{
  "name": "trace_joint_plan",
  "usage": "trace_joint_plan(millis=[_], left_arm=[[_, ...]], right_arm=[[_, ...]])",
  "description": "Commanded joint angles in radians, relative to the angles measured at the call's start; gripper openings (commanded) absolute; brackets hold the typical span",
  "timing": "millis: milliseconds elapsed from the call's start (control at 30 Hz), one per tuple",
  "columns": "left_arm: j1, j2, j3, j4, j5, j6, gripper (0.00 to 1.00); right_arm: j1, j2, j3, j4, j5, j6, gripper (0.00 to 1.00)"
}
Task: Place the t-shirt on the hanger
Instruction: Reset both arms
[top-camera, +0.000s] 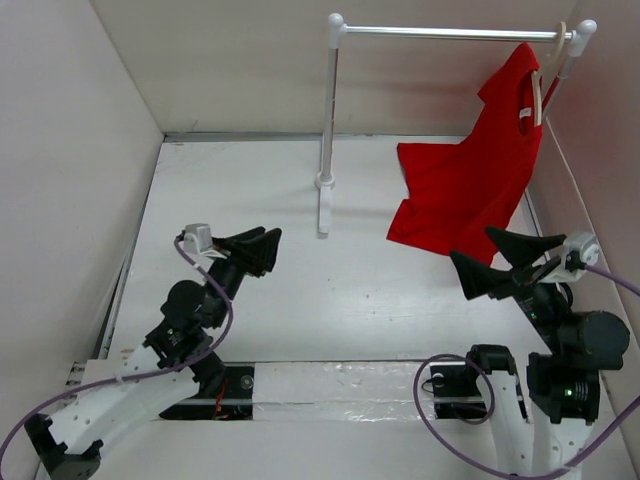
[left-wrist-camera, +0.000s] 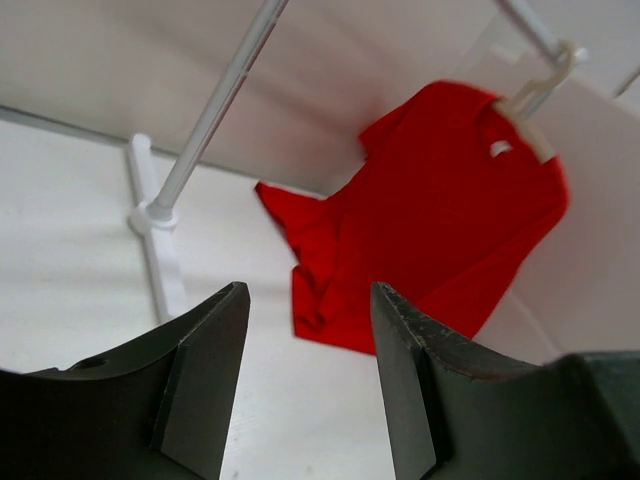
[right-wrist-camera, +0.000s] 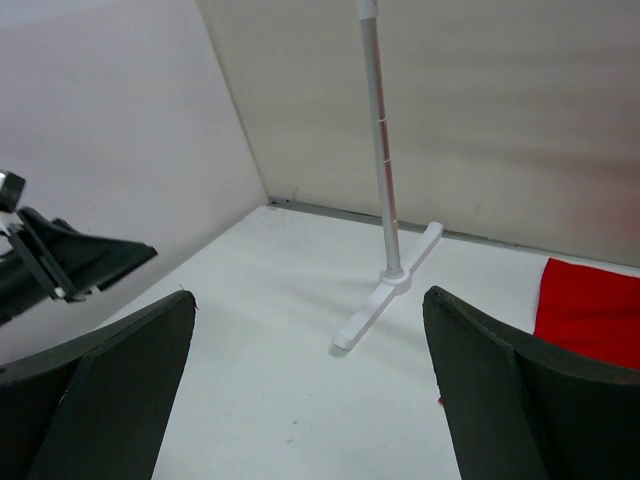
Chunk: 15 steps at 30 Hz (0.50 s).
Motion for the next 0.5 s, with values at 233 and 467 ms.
trace_joint_plan(millis=[233, 467], left_arm=[[-0.003, -0.227, 0.063, -0.19, 0.047, -0.116, 0.48], [-0.003, -0.262, 0.071, -0.342, 0.031, -0.16, 0.53]], right_arm=[[0.006, -0.078, 0.034, -0.179, -0.044, -0.06, 1.0], [0.006, -0.071, 0.033, -0.16, -0.043, -0.058, 1.0]])
